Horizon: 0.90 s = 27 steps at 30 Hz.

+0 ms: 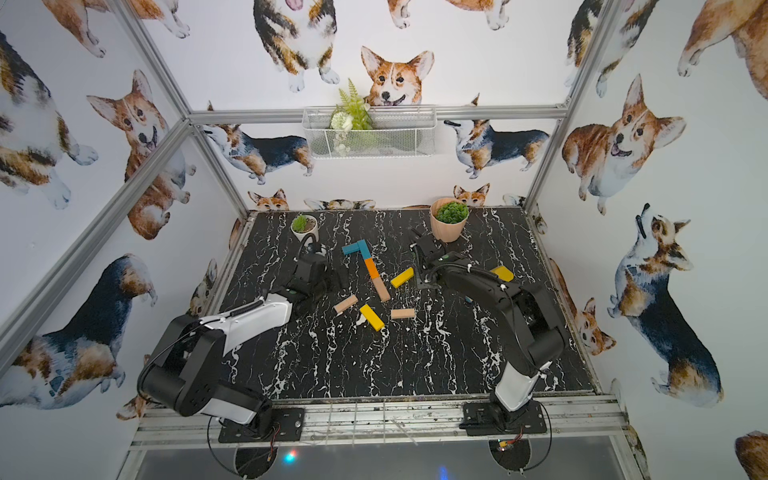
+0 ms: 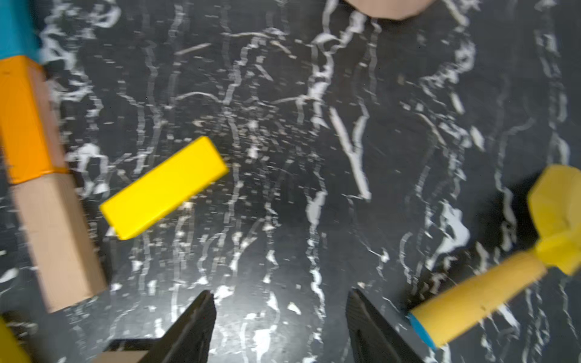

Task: Assemble a giraffe with building blocks
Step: Pick up the building block from the center of the board.

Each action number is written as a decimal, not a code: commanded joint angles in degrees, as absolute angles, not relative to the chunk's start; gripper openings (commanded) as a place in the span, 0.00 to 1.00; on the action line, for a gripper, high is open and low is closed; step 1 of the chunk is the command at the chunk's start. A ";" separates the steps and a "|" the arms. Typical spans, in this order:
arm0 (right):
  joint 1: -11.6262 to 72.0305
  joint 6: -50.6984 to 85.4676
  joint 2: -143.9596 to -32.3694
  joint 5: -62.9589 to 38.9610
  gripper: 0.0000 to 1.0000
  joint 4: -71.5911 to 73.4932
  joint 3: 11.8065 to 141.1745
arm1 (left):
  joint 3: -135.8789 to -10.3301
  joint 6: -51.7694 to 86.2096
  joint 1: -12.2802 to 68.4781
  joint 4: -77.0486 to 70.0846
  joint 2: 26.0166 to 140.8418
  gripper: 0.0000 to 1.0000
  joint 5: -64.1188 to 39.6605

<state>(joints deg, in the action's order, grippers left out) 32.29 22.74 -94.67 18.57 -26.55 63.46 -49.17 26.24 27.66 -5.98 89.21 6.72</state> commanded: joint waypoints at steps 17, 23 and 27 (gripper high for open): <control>30.45 31.73 -73.68 36.35 0.73 1.52 35.56 | -100.05 -1.16 43.83 29.26 123.99 0.92 0.11; 29.33 33.54 -71.37 37.35 0.72 3.77 33.28 | -105.25 -4.08 43.78 33.25 129.27 0.87 -0.86; 29.17 33.49 -70.75 36.19 0.73 4.31 32.97 | -111.60 -6.62 43.77 38.47 134.39 0.80 -2.54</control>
<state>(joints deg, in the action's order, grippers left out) 29.17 31.83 -71.26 35.90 1.06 33.34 -107.77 -2.79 43.83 31.92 131.74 -0.51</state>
